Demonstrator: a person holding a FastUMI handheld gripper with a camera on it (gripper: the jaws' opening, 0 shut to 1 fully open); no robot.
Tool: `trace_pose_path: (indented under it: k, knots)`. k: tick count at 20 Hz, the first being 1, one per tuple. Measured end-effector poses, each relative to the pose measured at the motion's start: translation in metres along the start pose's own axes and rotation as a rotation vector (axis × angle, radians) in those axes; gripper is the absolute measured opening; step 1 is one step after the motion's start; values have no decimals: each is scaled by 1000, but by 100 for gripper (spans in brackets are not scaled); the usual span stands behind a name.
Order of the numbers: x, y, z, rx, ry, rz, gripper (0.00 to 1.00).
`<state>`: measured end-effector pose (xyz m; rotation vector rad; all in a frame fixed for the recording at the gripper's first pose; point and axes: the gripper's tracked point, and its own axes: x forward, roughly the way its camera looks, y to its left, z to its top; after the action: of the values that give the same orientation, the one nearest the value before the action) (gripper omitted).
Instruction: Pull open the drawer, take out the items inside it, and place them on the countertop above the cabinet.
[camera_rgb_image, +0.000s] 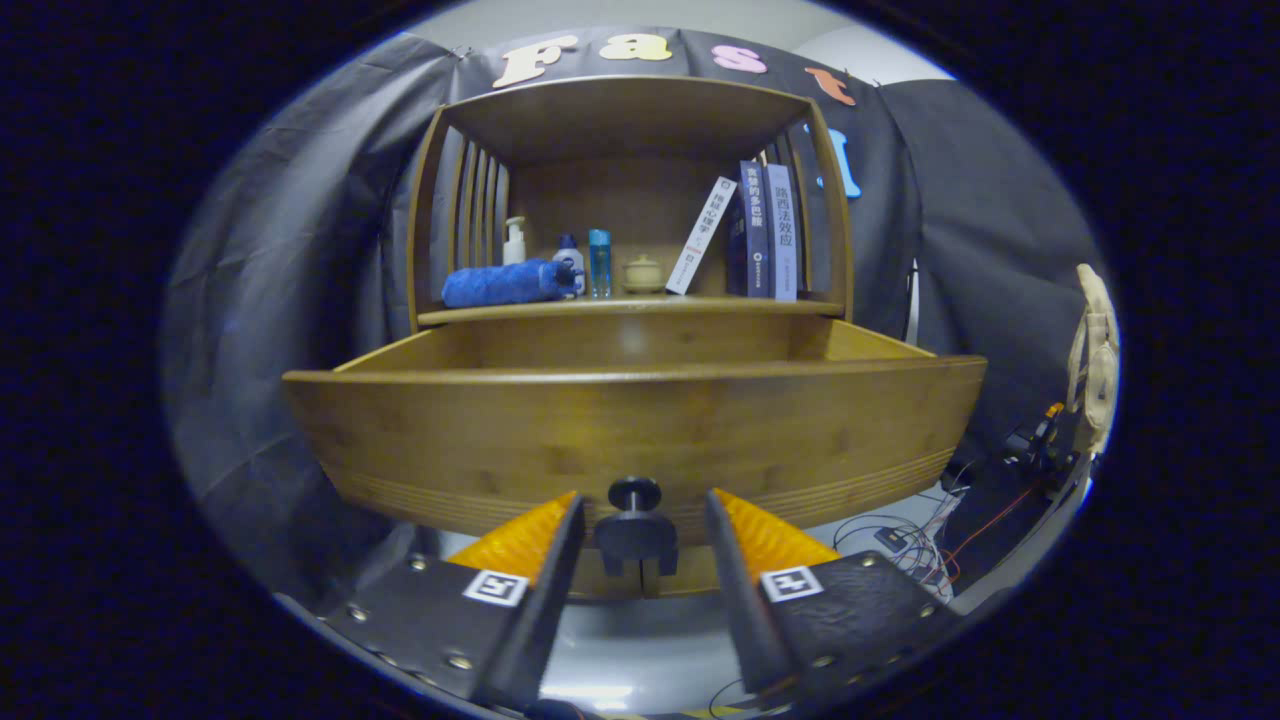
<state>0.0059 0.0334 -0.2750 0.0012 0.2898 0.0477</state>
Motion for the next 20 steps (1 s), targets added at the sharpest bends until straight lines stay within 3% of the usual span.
trace_pose_path:
  k: [4, 9, 13, 20]
  knots:
    - [-15, -5, 38, 29, -31, -4, 94]
    - [-14, -17, 103, 41, -84, -22, 94]
    - [13, -15, 132, 36, -38, -11, 94]
    - [95, -9, 78, -47, 298, -8, 94]
